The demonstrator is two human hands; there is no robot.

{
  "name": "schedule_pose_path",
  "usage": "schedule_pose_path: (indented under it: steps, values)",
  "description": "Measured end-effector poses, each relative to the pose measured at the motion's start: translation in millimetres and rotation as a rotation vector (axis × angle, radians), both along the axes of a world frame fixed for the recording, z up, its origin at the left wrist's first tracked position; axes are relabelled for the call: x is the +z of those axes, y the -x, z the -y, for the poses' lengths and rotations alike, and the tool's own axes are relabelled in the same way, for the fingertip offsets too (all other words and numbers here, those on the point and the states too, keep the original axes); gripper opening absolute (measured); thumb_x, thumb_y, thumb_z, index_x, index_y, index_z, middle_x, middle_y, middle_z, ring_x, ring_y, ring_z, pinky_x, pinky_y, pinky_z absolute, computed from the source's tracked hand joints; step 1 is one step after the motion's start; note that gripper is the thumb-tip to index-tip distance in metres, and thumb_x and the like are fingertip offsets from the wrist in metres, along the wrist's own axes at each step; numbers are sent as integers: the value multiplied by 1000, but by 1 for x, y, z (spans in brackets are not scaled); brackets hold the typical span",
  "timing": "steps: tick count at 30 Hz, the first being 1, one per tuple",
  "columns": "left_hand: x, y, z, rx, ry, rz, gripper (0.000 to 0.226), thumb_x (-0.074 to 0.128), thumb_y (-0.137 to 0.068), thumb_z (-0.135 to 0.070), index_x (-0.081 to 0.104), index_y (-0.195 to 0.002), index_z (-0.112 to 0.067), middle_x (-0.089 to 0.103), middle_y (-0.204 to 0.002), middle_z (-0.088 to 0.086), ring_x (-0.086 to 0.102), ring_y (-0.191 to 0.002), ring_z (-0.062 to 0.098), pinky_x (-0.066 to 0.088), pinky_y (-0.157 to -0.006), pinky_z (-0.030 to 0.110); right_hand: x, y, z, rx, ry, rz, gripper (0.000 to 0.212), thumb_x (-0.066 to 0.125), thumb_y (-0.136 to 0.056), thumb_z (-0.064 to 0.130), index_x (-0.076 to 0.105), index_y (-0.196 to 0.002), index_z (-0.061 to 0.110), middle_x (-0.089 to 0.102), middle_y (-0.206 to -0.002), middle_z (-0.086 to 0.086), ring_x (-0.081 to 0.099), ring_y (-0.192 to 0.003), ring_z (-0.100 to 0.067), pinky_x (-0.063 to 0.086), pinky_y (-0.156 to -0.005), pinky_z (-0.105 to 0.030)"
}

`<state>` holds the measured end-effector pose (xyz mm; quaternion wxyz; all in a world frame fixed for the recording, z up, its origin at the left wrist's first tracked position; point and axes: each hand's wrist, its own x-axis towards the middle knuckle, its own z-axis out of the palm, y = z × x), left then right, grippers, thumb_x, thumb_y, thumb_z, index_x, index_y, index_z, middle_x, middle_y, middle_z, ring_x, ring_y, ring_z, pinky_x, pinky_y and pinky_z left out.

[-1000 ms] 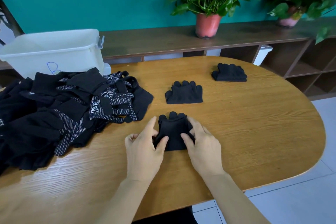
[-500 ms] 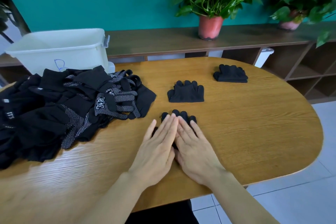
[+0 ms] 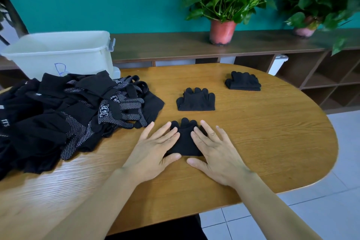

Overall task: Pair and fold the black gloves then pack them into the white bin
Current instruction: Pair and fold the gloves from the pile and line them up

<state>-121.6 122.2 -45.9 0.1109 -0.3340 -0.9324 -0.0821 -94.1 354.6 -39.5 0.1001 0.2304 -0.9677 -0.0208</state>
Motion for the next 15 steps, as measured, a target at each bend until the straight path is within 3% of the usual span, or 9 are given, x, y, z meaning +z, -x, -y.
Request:
schedule_pose_path:
  steps: [2,5,9,11,13,15]
  values:
    - [-1,5,0,-30,-23,-98,65,25,-101,-60,56,-139,-18,52,-144,-5,25,-147,12,4,-120,43,4,4,3,12,-22,-56,83,19,-96,69,56,-136,6,55,-141,-7,27,-147,-26,17,-111,-46]
    - [-3,9,1,-56,-72,-142,60,27,-103,-56,62,-131,-17,62,-133,-5,29,-145,11,10,-120,44,8,9,7,23,-19,-130,74,31,-92,65,68,-119,7,68,-123,-6,48,-134,-26,36,-108,-44]
    - [-5,10,2,-75,-109,-206,57,27,-104,-53,65,-127,-16,67,-125,-6,31,-145,10,15,-119,45,7,15,13,13,12,-216,52,43,-85,45,73,-105,8,73,-107,-5,59,-120,-24,31,-105,-43]
    - [-5,11,2,-80,-112,-243,57,29,-104,-52,67,-123,-14,69,-121,-5,35,-143,10,19,-118,46,2,18,15,4,9,-287,42,60,-79,38,73,-105,8,74,-102,-6,62,-115,-25,30,-103,-46]
    - [-4,10,1,-77,-102,-274,57,33,-101,-53,69,-121,-14,70,-120,-3,40,-140,12,22,-116,47,-2,18,19,-6,32,-336,45,80,-68,28,72,-107,7,75,-98,-7,65,-110,-25,31,-102,-48]
    - [-4,9,-2,-41,-64,-302,59,38,-95,-58,69,-121,-14,69,-123,-2,45,-136,13,25,-113,49,-6,20,21,-8,72,-378,44,84,-63,16,73,-104,6,75,-94,-8,67,-106,-24,32,-103,-48]
